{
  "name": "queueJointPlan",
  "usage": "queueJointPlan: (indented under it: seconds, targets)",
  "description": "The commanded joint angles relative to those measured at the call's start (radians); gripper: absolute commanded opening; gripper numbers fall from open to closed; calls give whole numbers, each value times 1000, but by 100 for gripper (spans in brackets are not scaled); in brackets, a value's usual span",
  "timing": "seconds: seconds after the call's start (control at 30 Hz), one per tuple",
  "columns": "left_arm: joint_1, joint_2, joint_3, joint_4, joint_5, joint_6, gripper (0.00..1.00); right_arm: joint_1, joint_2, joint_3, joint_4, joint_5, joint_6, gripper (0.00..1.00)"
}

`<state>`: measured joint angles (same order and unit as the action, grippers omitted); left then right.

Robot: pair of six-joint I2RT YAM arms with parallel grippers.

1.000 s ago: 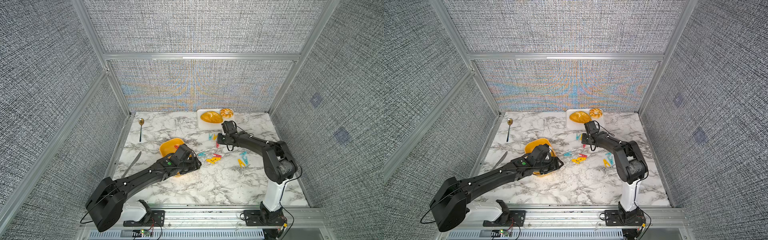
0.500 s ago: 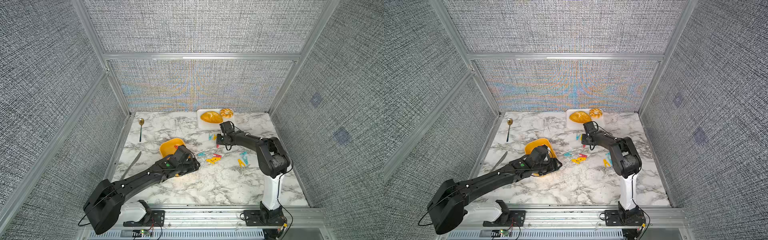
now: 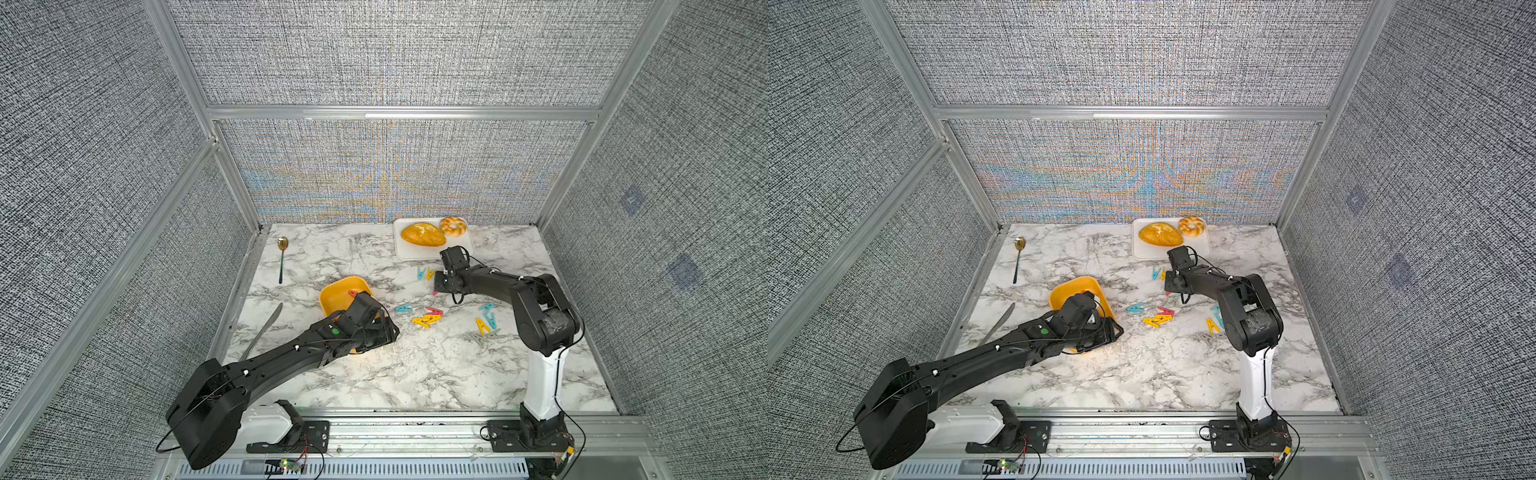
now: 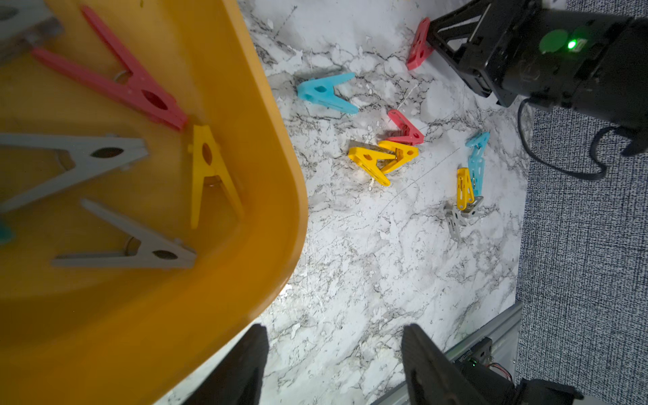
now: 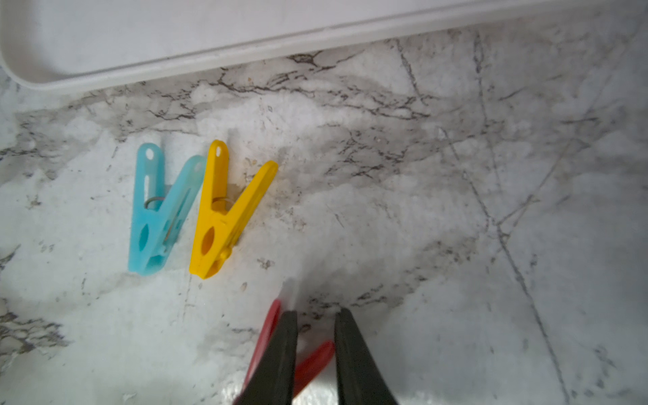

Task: Put the clothespins into the storage box
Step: Pick up the clothespin from the center of the board, then place the clothespin in the storage box.

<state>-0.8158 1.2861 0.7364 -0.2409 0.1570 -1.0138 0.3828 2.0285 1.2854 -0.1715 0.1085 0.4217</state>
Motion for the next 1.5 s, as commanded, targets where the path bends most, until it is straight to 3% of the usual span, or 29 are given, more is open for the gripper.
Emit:
queueJointPlan:
  seconds: [0.0, 0.4, 0.6, 0.9, 1.07, 1.27, 1.47]
  targets:
    - [0, -4, 0, 12, -7, 3, 66, 6, -9, -22, 1, -19, 18, 20]
    - [-6, -8, -2, 8, -19, -3, 65, 40, -75, -76, 41, -41, 34, 5]
    - [0, -61, 54, -113, -102, 42, 67, 82, -148, -71, 36, -67, 31, 3]
    - [169, -236, 43, -261, -150, 60, 69, 257, -146, 71, 34, -219, 75, 4]
    - [223, -364, 23, -347, -202, 66, 73, 356, -90, 200, 30, -280, 94, 11]
    - [245, -445, -6, -376, -199, 57, 75, 406, -32, 310, 13, -302, 88, 32]
    - [245, -452, -24, -364, -177, 53, 75, 394, -84, 291, -6, -257, 52, 34]
